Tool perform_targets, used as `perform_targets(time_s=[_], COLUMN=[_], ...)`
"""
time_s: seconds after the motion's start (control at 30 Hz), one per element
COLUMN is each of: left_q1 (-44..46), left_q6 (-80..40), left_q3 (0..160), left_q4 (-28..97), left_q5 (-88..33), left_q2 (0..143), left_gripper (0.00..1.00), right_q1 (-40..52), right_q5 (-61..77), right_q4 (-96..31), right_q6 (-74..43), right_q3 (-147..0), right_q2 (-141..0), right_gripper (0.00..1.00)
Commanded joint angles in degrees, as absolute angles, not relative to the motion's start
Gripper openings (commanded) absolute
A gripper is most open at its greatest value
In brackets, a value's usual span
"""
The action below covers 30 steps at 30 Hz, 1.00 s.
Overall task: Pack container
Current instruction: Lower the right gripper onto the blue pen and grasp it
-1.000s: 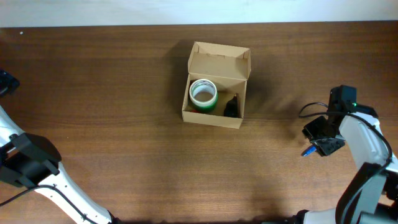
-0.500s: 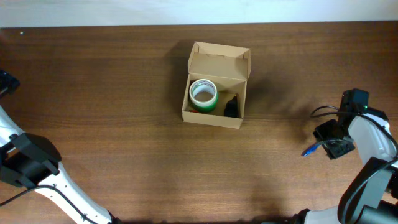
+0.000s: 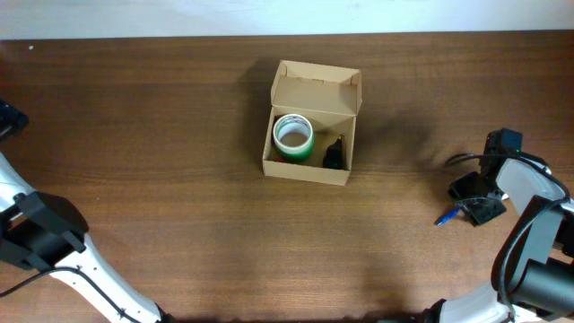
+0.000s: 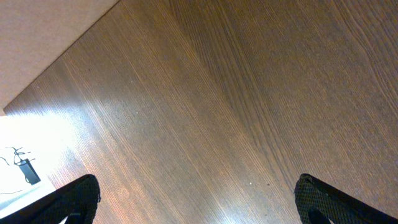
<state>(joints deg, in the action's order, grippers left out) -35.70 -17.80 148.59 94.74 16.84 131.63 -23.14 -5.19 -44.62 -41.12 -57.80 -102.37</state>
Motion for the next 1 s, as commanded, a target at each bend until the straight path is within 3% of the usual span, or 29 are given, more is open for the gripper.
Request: perform_targets(time_s=[0.0,0.1,0.17,0.3,0.6,0.8,0.97], left_q1=[-35.9,-35.9,-35.9,-35.9,-35.9,-35.9,-35.9], left_q6=[-18.6,-18.6,-18.6,-18.6,-18.5,-18.6,-18.6], left_q3=[148.3,148.3,148.3,148.3,148.3,148.3,148.3], left_q4=[94.8,94.8,94.8,94.8,94.8,94.8,94.8], left_q5=[16.7,16.7,16.7,16.7,16.7,16.7,16.7], left_q2=[130.3,130.3,130.3,130.3,130.3,130.3,130.3], left_gripper=[1.0,1.0,1.0,1.0,1.0,1.0,1.0], right_q1=[-23.4,-23.4,-23.4,-23.4,-23.3,-23.2,-21.2], right_q5=[-6.5,-6.2,-6.0,-4.5,6.0,16.7,17.4], right_q4=[-44.0,-43.7,-43.6,-43.0,-41.8,-49.7,-63.3], right_q6=[-40.3,-40.3,-40.3,-39.6,-25.4,-1.6,10.5], right_q3=[-57.1,-57.1,-57.1,-57.1,-62.2,-76.4,-92.0], right_q2=[-105.9,-107.1,-107.2,-107.2,-106.1,-104.7,-104.7], right_gripper=[0.48,0.16,0.05,0.04,0.04,0.04,0.04])
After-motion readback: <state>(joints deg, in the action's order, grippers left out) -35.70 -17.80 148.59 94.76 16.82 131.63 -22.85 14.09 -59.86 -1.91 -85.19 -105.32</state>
